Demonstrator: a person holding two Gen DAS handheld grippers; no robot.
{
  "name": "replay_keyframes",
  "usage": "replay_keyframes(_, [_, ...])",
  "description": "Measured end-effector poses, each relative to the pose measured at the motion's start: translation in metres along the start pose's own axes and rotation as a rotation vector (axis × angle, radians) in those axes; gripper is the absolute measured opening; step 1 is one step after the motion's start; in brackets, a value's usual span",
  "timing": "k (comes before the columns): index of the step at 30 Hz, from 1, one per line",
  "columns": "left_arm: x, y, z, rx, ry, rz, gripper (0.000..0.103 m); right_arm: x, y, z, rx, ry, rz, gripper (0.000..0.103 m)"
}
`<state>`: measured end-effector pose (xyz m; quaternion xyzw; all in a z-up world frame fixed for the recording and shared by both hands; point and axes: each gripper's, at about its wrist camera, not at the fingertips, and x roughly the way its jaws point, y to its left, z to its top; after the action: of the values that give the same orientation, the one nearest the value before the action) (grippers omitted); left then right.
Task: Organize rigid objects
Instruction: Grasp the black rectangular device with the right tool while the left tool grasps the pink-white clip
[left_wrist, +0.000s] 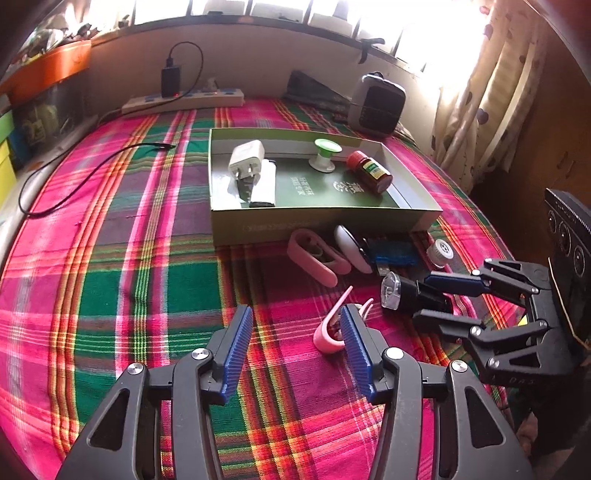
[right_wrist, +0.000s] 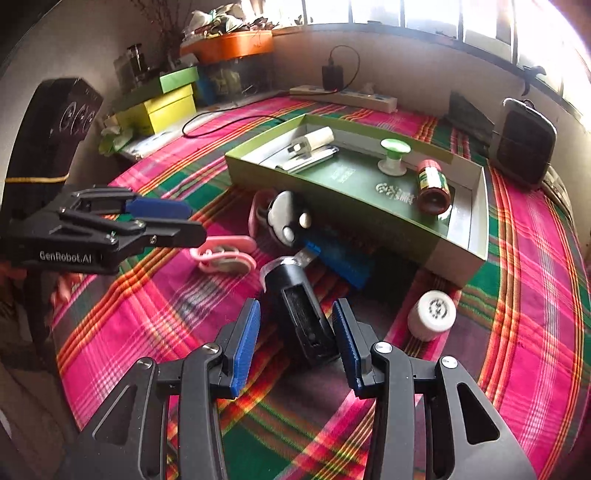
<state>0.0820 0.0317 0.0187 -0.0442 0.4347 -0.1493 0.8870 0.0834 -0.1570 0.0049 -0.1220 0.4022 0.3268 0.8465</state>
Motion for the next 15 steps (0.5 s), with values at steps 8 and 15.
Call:
replay_keyframes(8, [0.007,-0.010,0.002,0.044,0.021,-0.015,0.049,0.002,0.010,-0.004,-0.009,0.015,-0.016,0.042])
replay_keyframes(15, [0.015,-0.019,0.005,0.075,0.037,-0.006,0.050,0.004,0.010,-0.002,0.010,0.017,-0.062,0.042])
